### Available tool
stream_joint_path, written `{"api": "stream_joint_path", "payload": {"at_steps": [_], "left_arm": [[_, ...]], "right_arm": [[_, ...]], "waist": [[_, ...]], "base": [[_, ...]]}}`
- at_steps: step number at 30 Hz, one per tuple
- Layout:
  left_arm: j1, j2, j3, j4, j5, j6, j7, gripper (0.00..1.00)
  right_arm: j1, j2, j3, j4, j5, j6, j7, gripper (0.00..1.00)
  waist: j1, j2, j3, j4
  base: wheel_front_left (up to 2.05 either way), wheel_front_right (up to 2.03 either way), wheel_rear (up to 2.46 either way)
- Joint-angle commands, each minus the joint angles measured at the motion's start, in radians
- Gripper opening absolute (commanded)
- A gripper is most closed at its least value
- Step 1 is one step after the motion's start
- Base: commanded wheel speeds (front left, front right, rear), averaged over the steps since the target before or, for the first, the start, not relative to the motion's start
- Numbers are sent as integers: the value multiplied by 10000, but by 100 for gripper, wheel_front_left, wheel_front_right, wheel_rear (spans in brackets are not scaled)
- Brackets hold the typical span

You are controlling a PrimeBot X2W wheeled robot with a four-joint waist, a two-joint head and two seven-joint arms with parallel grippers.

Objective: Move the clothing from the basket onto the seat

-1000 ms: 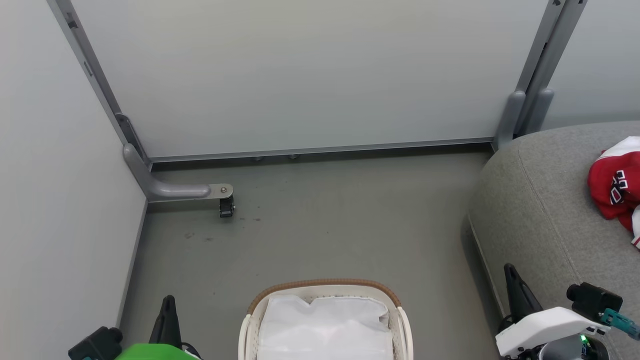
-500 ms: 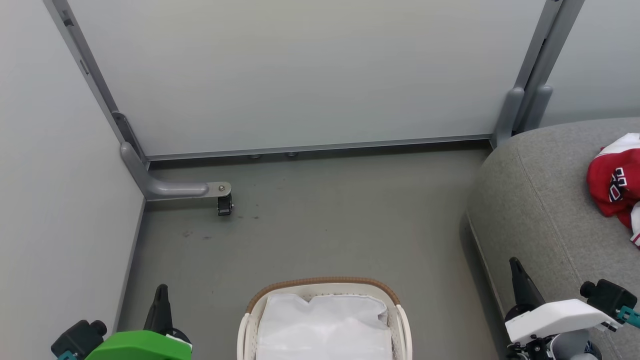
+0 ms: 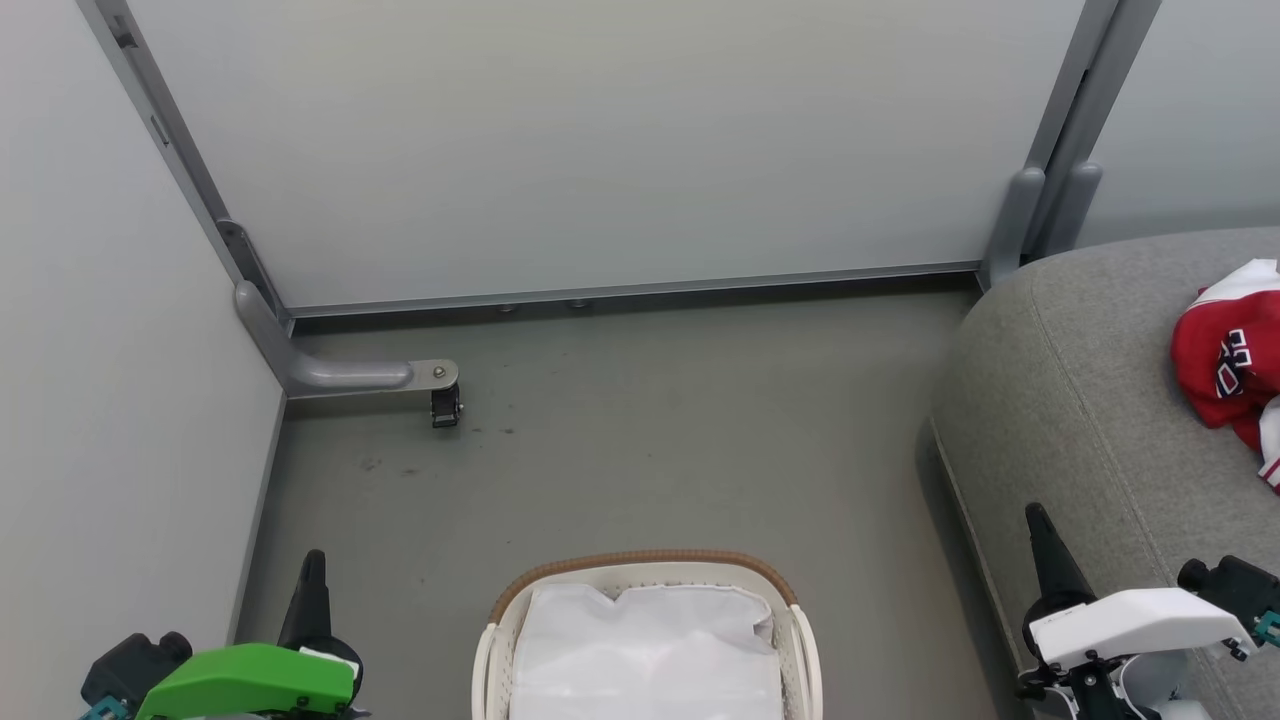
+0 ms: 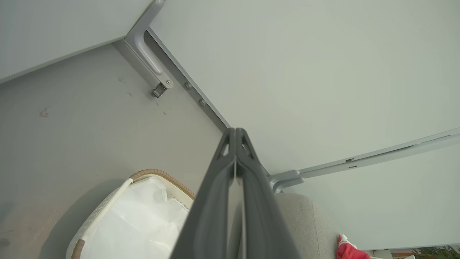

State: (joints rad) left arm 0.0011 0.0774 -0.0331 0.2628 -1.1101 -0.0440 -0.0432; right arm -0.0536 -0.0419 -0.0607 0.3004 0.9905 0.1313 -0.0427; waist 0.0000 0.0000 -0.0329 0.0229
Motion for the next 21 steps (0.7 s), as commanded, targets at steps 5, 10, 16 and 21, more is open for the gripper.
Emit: {"api": "stream_joint_path", "payload": {"at_steps": [5, 10, 16, 21], "left_arm": [[-381, -31, 219, -132, -602, -141, 182, 0], [-475, -56, 342, -141, -1043, -222, 330, 0], [-559, -87, 496, -150, -1529, -317, 482, 0], [-635, -107, 602, -159, -1916, -376, 601, 0]], "right_arm": [[-291, -73, -92, -196, 748, -5, 179, 0], [-322, -76, -137, -235, 1295, -4, 327, 0], [-346, -79, -186, -280, 1902, -5, 478, 0], [-384, -83, -226, -314, 2376, -5, 603, 0]], "waist": [[0, 0, 28, -17], [0, 0, 53, -34], [0, 0, 83, -53], [0, 0, 108, -68]], "base": [[0, 0, 0], [0, 0, 0], [0, 0, 0], [0, 0, 0]]}}
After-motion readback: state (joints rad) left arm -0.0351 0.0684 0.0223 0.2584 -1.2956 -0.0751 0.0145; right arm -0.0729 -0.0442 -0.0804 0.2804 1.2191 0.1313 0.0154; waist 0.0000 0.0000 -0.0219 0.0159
